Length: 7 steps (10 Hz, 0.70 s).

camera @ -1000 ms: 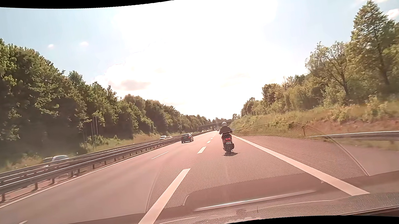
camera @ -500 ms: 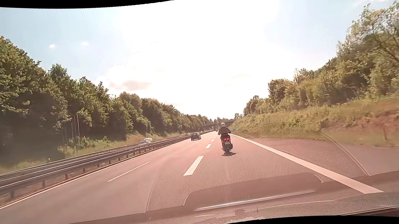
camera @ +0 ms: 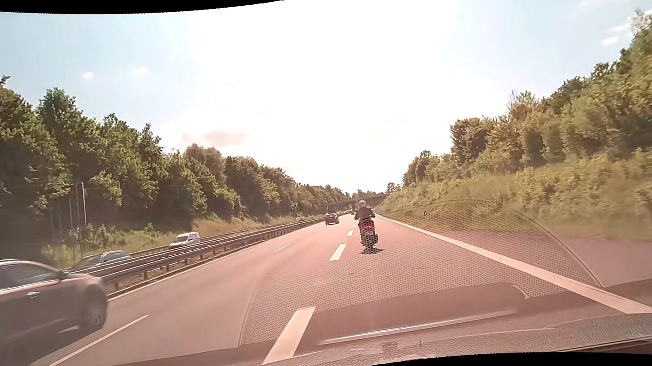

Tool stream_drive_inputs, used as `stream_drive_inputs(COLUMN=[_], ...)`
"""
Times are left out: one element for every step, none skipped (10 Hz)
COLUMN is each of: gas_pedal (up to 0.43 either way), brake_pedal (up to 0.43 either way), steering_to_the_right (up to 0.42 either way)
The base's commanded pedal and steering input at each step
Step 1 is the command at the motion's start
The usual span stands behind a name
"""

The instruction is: Follow the waypoints while adhering to traffic rules and regulations

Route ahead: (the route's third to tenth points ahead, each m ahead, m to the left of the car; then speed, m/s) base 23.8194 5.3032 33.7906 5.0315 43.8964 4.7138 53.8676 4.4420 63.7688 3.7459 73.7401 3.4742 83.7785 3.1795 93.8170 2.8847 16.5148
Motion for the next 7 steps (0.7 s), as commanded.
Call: stream_drive_inputs(gas_pedal=[0.370,0.370,0.358,0.358,0.358,0.358,0.358], brake_pedal=[0.012,0.012,0.012,0.012,0.012,0.012,0.012], steering_to_the_right=[-0.003,-0.003,-0.003,-0.003,-0.002,-0.003,-0.003])
